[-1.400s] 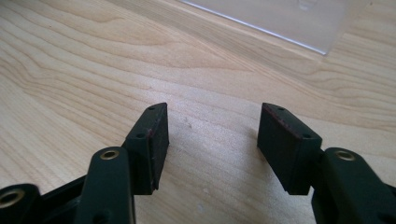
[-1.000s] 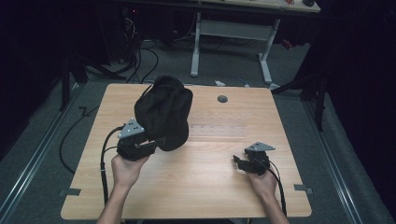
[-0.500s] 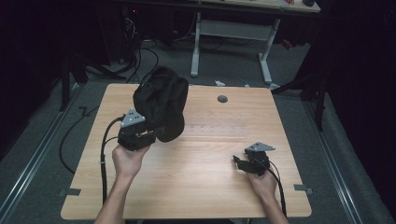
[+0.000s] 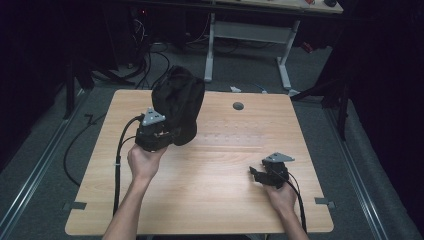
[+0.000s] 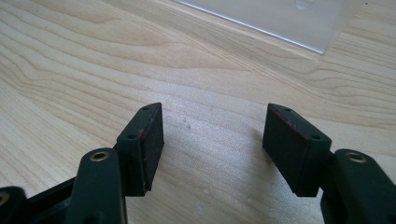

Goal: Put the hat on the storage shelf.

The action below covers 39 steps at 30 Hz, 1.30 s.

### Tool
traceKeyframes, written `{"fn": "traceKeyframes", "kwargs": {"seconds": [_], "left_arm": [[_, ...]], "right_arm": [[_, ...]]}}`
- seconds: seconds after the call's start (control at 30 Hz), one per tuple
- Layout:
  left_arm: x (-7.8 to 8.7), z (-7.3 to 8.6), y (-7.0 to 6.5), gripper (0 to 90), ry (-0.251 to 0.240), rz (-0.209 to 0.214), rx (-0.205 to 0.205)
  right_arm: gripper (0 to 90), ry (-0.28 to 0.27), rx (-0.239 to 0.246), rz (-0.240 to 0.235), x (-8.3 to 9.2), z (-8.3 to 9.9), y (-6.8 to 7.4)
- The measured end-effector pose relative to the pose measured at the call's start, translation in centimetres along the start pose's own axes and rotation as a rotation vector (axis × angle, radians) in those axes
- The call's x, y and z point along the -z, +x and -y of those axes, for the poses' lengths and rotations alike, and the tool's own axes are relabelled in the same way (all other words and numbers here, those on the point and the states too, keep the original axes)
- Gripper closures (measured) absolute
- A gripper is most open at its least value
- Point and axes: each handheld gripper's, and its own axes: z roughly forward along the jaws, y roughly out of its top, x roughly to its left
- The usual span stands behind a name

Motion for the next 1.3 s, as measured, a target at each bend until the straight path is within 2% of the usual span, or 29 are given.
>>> {"fn": "traceKeyframes", "kwargs": {"seconds": [0.4, 0.6, 0.93, 1.3], "left_arm": [[-1.5, 0.4, 0.0, 68.6, -0.002, -0.027, -0.003], [-2.0, 0.7, 0.1, 68.6, -0.006, -0.04, -0.02], [-2.9, 1.3, -0.1, 68.7, -0.015, -0.038, -0.047], [-4.0, 2.1, 0.3, 68.9, -0.03, -0.028, -0.052]], "right_arm": [[38.2, 0.0, 0.0, 0.001, 0.0, 0.0, 0.0], [38.2, 0.0, 0.001, 0.002, 0.0, 0.0, 0.0], [38.1, 0.0, 0.002, 0.001, 0.0, 0.0, 0.1], [38.0, -0.001, 0.002, -0.001, 0.0, 0.0, 0.1]]}}
